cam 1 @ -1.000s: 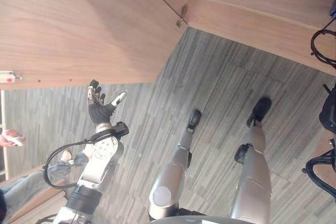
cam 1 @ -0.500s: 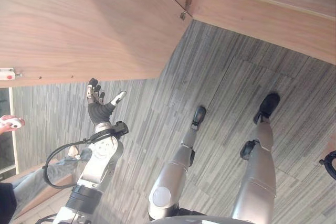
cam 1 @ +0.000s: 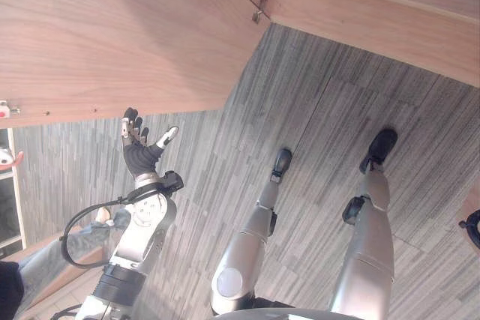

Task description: Put the empty folder in the office cabinet

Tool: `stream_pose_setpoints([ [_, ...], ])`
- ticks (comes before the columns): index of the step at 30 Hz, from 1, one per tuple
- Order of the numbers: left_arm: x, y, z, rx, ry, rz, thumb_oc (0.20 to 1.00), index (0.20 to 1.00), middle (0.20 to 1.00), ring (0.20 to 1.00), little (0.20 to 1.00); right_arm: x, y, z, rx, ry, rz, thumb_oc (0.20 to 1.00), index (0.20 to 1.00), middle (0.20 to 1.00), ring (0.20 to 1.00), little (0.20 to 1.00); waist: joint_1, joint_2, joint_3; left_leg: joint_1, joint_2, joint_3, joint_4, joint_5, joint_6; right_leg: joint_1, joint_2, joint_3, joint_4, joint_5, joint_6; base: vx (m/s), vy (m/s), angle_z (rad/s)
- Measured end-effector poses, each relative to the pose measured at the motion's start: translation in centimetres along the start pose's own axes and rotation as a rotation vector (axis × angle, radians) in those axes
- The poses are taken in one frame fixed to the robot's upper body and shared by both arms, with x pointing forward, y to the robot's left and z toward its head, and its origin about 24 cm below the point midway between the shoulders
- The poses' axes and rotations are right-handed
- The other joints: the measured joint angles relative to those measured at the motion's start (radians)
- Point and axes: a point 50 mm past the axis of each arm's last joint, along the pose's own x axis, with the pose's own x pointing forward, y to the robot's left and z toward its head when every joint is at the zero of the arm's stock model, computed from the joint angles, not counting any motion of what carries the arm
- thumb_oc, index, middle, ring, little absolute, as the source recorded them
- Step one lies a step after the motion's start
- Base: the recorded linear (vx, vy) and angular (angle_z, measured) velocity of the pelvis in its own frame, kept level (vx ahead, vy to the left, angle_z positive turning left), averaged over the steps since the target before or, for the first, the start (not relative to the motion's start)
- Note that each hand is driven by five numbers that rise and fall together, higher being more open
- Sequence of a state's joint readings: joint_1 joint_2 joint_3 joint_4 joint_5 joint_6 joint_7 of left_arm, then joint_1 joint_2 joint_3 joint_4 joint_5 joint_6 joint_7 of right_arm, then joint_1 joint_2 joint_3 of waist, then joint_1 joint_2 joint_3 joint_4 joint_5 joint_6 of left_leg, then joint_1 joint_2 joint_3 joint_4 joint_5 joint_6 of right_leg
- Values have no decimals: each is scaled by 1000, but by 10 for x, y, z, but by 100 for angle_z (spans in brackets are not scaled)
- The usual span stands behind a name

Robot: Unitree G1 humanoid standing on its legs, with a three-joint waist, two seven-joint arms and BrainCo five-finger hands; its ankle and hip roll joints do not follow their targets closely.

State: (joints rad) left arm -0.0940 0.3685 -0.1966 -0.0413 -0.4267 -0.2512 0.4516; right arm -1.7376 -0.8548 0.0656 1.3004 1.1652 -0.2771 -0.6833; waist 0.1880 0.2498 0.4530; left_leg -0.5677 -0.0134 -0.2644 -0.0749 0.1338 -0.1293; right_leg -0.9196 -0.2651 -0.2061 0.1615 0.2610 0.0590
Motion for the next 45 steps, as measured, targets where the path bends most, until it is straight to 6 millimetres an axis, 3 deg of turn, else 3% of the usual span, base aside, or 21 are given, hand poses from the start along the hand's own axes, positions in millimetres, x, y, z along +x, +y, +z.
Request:
stream_pose_setpoints([
  [4, 1, -1, 1, -2, -5, -4, 1000, 1000, 1000, 1000, 1000, -4, 11, 6, -27, -29, 51, 1000, 1000, 1000, 1000, 1000, -7, -28, 11, -16, 9, 1, 0, 2, -4, -29, 3, 3, 25, -4, -9, 7, -5, -2],
  [10, 1, 1, 1, -10, -1, -3, 1000, 1000, 1000, 1000, 1000, 3, 7, 14, -65, -42, 77, 1000, 1000, 1000, 1000, 1000, -16, -34, 10, -13, 7, 5, 0, 4, -6, -30, 2, 13, 31, -4, -9, 0, 26, 0],
  [17, 2, 1, 4, -29, -5, -5, 1000, 1000, 1000, 1000, 1000, 7, 1, 6, -157, 7, 110, 1000, 1000, 1000, 1000, 1000, -20, -34, 10, -3, 11, 13, 2, 4, -8, -29, 12, 30, 34, -8, -3, -2, 10, -2],
  [31, 1, -1, 8, -49, -18, 2, 1000, 1000, 1000, 1000, 1000, 18, -34, 1, -249, 42, -139, 1000, 1000, 1000, 1000, 1000, -45, -61, 2, -3, 19, 14, 1, 6, -15, -16, 23, 31, 7, -1, 11, -1, 2, 0],
  [36, 1, 0, 8, -49, -18, 17, 1000, 1000, 1000, 1000, 1000, 18, -35, 1, -290, 38, -157, 1000, 1000, 1000, 1000, 1000, -44, -61, 2, -1, 20, 15, 1, 8, -18, -13, 24, 31, 5, 1, 10, 0, 0, 0],
  [38, 2, 0, 9, -49, -19, 21, 1000, 1000, 1000, 1000, 1000, 18, -35, 1, -291, 38, -158, 200, 200, 200, 200, 200, -44, -61, 2, -1, 20, 15, 0, 8, -18, -12, 25, 31, 3, 1, 9, 0, 0, 0],
  [45, 2, 1, 9, -49, -20, 27, 1000, 1000, 1000, 1000, 1000, 17, -35, -3, -303, 58, -155, 200, 200, 200, 200, 200, -41, -61, 2, 0, 26, 22, 0, 8, -19, -13, 33, 34, -1, 1, 9, -4, 2, -2],
])
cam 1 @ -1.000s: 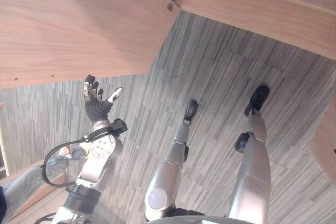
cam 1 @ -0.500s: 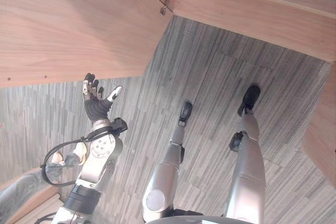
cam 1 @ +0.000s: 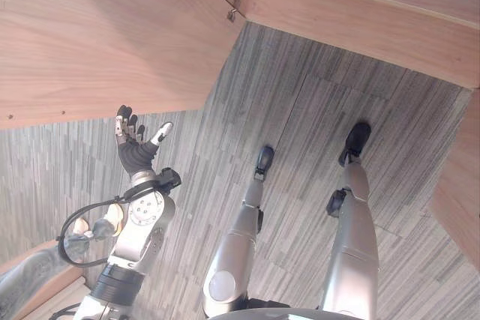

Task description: Put the empty folder in the office cabinet

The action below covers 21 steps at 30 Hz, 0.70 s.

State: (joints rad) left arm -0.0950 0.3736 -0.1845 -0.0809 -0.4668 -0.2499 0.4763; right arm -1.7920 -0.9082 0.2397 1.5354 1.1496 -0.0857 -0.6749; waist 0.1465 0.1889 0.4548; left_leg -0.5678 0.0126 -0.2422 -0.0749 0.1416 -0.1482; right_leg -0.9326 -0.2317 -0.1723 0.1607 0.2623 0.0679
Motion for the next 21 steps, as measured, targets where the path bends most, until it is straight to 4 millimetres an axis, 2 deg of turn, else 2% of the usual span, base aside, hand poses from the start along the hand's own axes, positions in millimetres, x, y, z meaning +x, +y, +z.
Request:
stream_pose_setpoints([
  [14, 0, 0, 0, -1, -1, 1, 1000, 1000, 1000, 1000, 1000, -5, 8, -11, -16, 27, 54, 200, 200, 200, 200, 200, 4, 0, 0, 0, 1, 5, 0, 0, 0, 0, 3, 3, -5, 2, 0, 1, 0, -1],
  [18, 1, 2, 1, 0, -6, 0, 1000, 1000, 1000, 1000, 1000, -13, 18, -23, -35, 49, 114, 200, 200, 200, 200, 200, 8, 0, 0, 0, 1, 5, 0, 0, 0, 0, 3, 3, -5, 3, -1, 0, 0, 0],
  [21, 3, 6, 5, 0, -24, 4, 1000, 1000, 1000, 1000, 1000, -23, 33, -29, -95, 30, 227, 200, 200, 200, 200, 200, 26, 0, 0, 1, 2, 7, 0, 0, -1, -2, 5, 4, -5, 4, -3, 0, 0, 0],
])
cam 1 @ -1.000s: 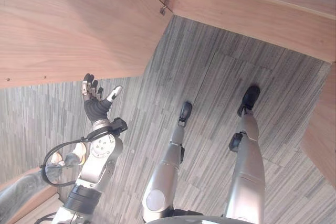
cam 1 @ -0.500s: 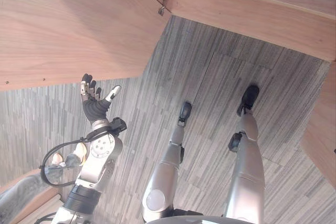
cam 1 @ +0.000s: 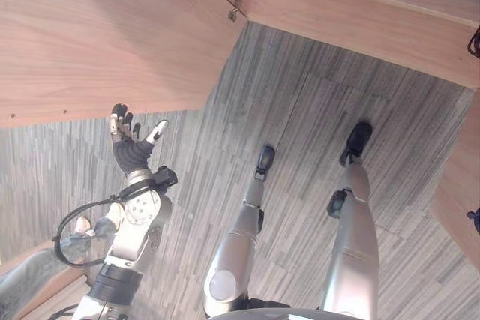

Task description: Put the empty folder in the office cabinet

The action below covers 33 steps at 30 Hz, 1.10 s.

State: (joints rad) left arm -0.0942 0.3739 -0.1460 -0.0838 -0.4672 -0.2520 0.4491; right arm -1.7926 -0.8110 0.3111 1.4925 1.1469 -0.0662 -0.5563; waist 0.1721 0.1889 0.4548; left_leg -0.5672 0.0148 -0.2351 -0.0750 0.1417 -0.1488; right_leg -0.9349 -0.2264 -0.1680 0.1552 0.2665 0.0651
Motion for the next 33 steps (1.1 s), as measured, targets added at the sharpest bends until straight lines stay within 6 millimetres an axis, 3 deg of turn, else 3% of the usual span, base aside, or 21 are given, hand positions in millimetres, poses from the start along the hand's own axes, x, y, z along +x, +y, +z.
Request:
stream_pose_setpoints([
  [5, -2, 2, -1, 5, 8, -14, 1000, 1000, 1000, 1000, 1000, -5, 13, -4, -115, -46, 92, 200, 200, 200, 200, 200, 7, 0, 0, -8, -1, -3, 0, 0, 0, -5, -2, -1, 0, -1, 0, -4, -5, 2],
  [14, -1, 2, 0, 4, 0, -26, 1000, 1000, 1000, 1000, 1000, -9, 21, -3, -133, -62, 155, 200, 200, 200, 200, 200, 3, 0, 0, -26, 6, -3, 0, 3, -5, -26, 6, 6, 4, 0, 0, 0, 0, 0],
  [15, -1, 2, 0, 4, 0, -26, 1000, 1000, 1000, 1000, 1000, -9, 21, -3, -133, -61, 157, 1000, 1000, 1000, 1000, 1000, 3, 0, 0, -27, 7, -4, 0, 3, -5, -26, 7, 5, 4, 0, 0, 0, 0, 0],
  [23, -1, 1, 1, 1, -3, -28, 1000, 1000, 1000, 1000, 1000, -7, 17, -6, -123, -48, 140, 1000, 1000, 1000, 1000, 1000, 5, -1, 0, -26, 14, -8, 4, 7, -16, -20, 12, 1, 2, 7, 9, -33, 8, 0],
  [28, -1, 1, 3, 3, -10, -31, 1000, 1000, 1000, 1000, 1000, 6, -21, -48, -195, 25, 31, 1000, 1000, 1000, 1000, 1000, 7, -9, -3, 41, 15, -15, 7, -3, -18, 67, 13, -9, -25, 10, 6, -40, 34, 1],
  [33, -2, 0, 4, 2, -11, -38, 1000, 1000, 1000, 1000, 1000, 12, -55, -81, -231, 101, -62, 1000, 1000, 1000, 1000, 1000, 16, -45, -23, 60, 14, -18, 14, -11, -14, 100, 15, -11, -46, 15, 12, -22, 30, 1],
])
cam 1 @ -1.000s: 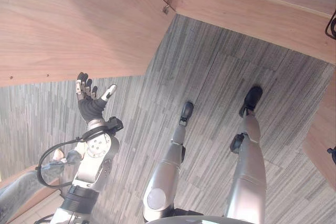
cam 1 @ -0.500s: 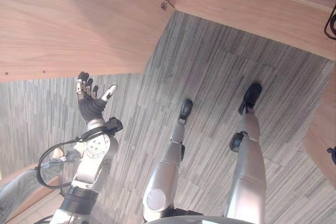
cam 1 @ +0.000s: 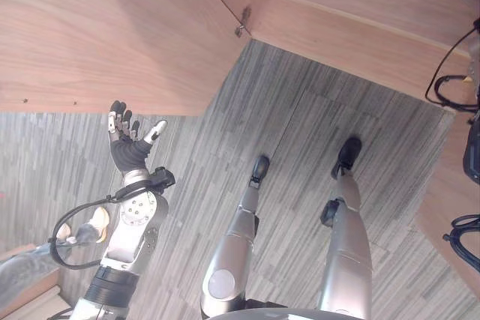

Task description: Put the empty folder in the office cabinet

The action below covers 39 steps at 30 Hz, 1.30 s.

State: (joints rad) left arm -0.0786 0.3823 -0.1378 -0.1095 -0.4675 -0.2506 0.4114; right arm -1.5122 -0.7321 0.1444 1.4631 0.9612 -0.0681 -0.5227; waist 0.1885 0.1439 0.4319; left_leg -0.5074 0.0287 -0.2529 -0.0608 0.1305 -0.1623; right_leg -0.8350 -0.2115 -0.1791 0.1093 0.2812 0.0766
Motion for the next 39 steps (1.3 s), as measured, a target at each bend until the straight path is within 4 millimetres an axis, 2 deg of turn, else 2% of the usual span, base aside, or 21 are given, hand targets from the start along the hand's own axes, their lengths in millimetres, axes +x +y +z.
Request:
stream_pose_setpoints([
  [2, 0, -1, 0, 0, 1, -6, 1000, 1000, 1000, 1000, 1000, 3, -10, -13, -5, 29, -23, 1000, 1000, 1000, 1000, 1000, 12, -3, -1, 20, 4, 0, 0, -2, -1, 29, 5, -2, -19, 4, 6, -24, 20, -2],
  [4, -3, 0, 0, 1, 4, -10, 1000, 1000, 1000, 1000, 1000, 6, -26, -40, -59, 74, -54, 1000, 1000, 1000, 1000, 1000, 12, -17, -12, 43, 5, 2, 1, -14, 1, 60, 10, 0, -35, 6, 8, -31, 67, -5],
  [5, -4, 0, -1, 3, 12, -12, 1000, 1000, 1000, 1000, 1000, 5, -37, -65, -89, 118, -60, 1000, 1000, 1000, 1000, 1000, 9, -34, -21, 53, 7, 2, 12, -23, 7, 82, 15, 1, -49, 9, 12, 15, 73, -6],
  [6, -4, 0, -2, 4, 19, -17, 1000, 1000, 1000, 1000, 1000, 4, -43, -79, -81, 152, -70, 1000, 1000, 1000, 1000, 1000, 9, -41, -23, 68, 10, 2, 13, -26, 6, 98, 19, 0, -55, 9, 13, -12, 57, -9],
  [7, -7, -1, -5, 7, 32, -26, 1000, 1000, 1000, 1000, 1000, -1, -58, -112, -126, 233, -107, 1000, 1000, 1000, 1000, 1000, 2, -63, -41, 82, 12, 3, 18, -43, 2, 119, 23, 0, -65, 9, 12, 36, 96, -8],
  [9, -9, 0, -7, 9, 47, -32, 1000, 1000, 1000, 1000, 1000, -8, -68, -136, -151, 286, -118, 1000, 1000, 1000, 1000, 1000, -6, -73, -46, 104, 15, 6, 25, -49, 10, 149, 27, 0, -76, 9, 12, 0, 63, -5],
  [10, -10, -1, -9, 5, 62, -44, 1000, 1000, 1000, 1000, 1000, -16, -84, -163, -156, 365, -148, 1000, 1000, 1000, 1000, 1000, -12, -76, -48, 138, 19, 6, 29, -58, 11, 186, 31, -4, -78, 5, 6, 0, 0, 0],
  [11, -10, -1, -9, 5, 62, -44, 1000, 1000, 1000, 1000, 1000, -16, -84, -163, -156, 365, -148, 1000, 1000, 1000, 1000, 1000, -12, -76, -48, 138, 19, 6, 29, -58, 11, 186, 31, -4, -78, 5, 6, 28, 51, -5],
  [14, -12, -1, -13, 4, 92, -54, 1000, 1000, 1000, 1000, 1000, -43, -119, -220, -224, 506, -169, 1000, 1000, 1000, 1000, 1000, -26, -79, -57, 216, 25, 13, 37, -84, 16, 269, 38, -5, -84, -7, -9, 12, 107, -6],
  [15, -14, -3, -16, -3, 117, -55, 1000, 1000, 1000, 1000, 1000, -67, -137, -254, -247, 574, -148, 1000, 1000, 1000, 1000, 1000, -38, -84, -59, 273, 28, 16, 51, -105, 21, 333, 42, -10, -84, -19, -19, 31, 87, -6],
  [17, -22, -3, -24, 19, 165, -82, 1000, 1000, 1000, 1000, 1000, -103, -165, -292, -258, 706, -186, 1000, 1000, 1000, 1000, 1000, -57, -101, -93, 313, 29, 25, 66, -130, 28, 375, 45, -8, -85, -33, -21, 33, 87, -16],
  [18, -29, -2, -32, 38, 214, -95, 1000, 1000, 1000, 1000, 1000, -131, -186, -314, -288, 794, -223, 1000, 1000, 1000, 1000, 1000, -75, -115, -123, 344, 26, 31, 70, -143, 33, 403, 46, 1, -87, -38, -21, 24, 78, -22],
  [20, -37, 7, -52, 110, 309, -86, 1000, 1000, 1000, 1000, 1000, -157, -206, -331, -320, 872, -249, 1000, 1000, 1000, 1000, 1000, -91, -134, -142, 395, 24, 49, 74, -157, 42, 449, 49, 10, -93, -42, -16, 15, 82, -22],
  [23, -55, 33, -89, 240, 497, -29, 1000, 1000, 1000, 1000, 1000, -168, -219, -335, -349, 879, -229, 1000, 1000, 1000, 1000, 1000, -108, -154, -166, 434, 22, 57, 94, -179, 50, 491, 52, 14, -96, -47, -14, 12, 59, -14],
  [25, -93, 70, -127, 412, 748, 39, 1000, 1000, 1000, 1000, 1000, -175, -233, -337, -381, 885, -228, 1000, 1000, 1000, 1000, 1000, -132, -188, -200, 470, 24, 76, 104, -196, 55, 532, 60, 24, -115, -50, -15, 22, 92, -24],
  [29, -151, 105, -157, 589, 1048, 76, 1000, 1000, 1000, 1000, 1000, -183, -261, -336, -462, 900, -238, 1000, 1000, 1000, 1000, 1000, -152, -216, -236, 523, 23, 102, 103, -210, 61, 577, 62, 34, -126, -51, -15, 12, 82, -17],
  [31, -208, 121, -179, 717, 1334, 99, 1000, 1000, 1000, 1000, 1000, -201, -290, -339, -536, 957, -248, 1000, 1000, 1000, 1000, 1000, -168, -219, -274, 569, 20, 113, 99, -217, 68, 617, 60, 40, -128, -57, -11, 2, 65, -11],
  [34, -274, 127, -182, 782, 1652, 142, 1000, 1000, 1000, 1000, 1000, -223, -320, -340, -612, 1041, -278, 1000, 1000, 1000, 1000, 1000, -200, -217, -326, 604, 14, 133, 78, -226, 83, 646, 51, 34, -129, -66, -4, 17, 33, -16],
  [35, -289, 127, -180, 782, 1732, 149, 1000, 1000, 1000, 1000, 1000, -231, -331, -340, -658, 1076, -269, 1000, 1000, 1000, 1000, 1000, -206, -217, -349, 620, 10, 139, 70, -227, 85, 647, 48, 34, -130, -66, -3, 30, 22, -25],
  [37, -306, 127, -176, 756, 1802, 168, 1000, 1000, 1000, 1000, 1000, -240, -344, -339, -712, 1126, -245, 1000, 1000, 1000, 1000, 1000, -209, -213, -368, 634, 9, 149, 52, -227, 85, 648, 44, 33, -129, -66, -3, 47, 11, -23],
  [39, -309, 126, -175, 723, 1824, 174, 1000, 1000, 1000, 1000, 1000, -250, -358, -337, -779, 1179, -221, 1000, 1000, 1000, 1000, 1000, -208, -208, -387, 648, 5, 152, 39, -226, 87, 650, 38, 29, -129, -66, -2, 40, 10, -13],
])
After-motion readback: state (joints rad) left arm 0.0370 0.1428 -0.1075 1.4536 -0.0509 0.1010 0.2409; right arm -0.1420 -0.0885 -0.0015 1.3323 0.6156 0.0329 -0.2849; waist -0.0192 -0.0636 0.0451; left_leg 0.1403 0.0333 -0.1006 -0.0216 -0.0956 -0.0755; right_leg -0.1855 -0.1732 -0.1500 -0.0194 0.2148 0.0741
